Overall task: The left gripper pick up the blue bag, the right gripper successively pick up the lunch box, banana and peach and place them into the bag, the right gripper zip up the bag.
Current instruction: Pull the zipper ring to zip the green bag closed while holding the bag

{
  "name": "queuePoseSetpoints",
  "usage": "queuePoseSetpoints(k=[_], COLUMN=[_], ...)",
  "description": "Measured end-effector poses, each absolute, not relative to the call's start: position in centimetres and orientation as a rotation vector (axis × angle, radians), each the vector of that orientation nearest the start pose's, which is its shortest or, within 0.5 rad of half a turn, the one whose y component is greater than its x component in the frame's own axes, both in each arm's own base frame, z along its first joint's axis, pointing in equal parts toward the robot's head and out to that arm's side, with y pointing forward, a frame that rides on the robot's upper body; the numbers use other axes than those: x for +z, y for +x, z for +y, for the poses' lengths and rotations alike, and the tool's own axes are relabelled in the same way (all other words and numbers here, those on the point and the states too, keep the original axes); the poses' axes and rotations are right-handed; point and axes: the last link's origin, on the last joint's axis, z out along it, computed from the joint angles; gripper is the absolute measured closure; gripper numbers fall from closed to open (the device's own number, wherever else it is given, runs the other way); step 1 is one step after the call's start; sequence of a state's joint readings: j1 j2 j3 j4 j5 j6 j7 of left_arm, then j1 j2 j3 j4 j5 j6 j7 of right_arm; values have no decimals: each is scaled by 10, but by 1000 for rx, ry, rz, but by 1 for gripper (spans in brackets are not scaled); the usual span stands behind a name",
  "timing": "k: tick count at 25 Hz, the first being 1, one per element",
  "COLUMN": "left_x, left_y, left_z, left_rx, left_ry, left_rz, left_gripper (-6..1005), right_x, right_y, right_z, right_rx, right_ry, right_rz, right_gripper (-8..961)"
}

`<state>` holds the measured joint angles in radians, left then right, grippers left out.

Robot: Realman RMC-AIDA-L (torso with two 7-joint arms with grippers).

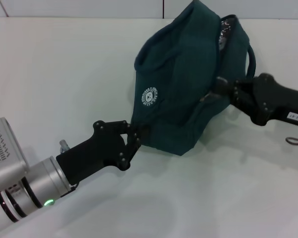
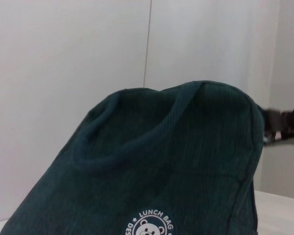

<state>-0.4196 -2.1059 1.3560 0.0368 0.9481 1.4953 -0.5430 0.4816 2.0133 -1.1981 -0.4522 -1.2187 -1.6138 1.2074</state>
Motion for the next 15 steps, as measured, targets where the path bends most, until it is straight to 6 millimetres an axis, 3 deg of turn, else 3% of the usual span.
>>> queuePoseSetpoints(k=[15], left_x=[-84], left_y=[-285], left_z=[245], left_rx=[-990], left_ry=[-2427], left_rz=[-429], left_gripper=[933], right_x=[10], right_y=[224], right_z=[315], right_rx=[1380], right_ry=[-2372], right_rz=[267], right_gripper=[935])
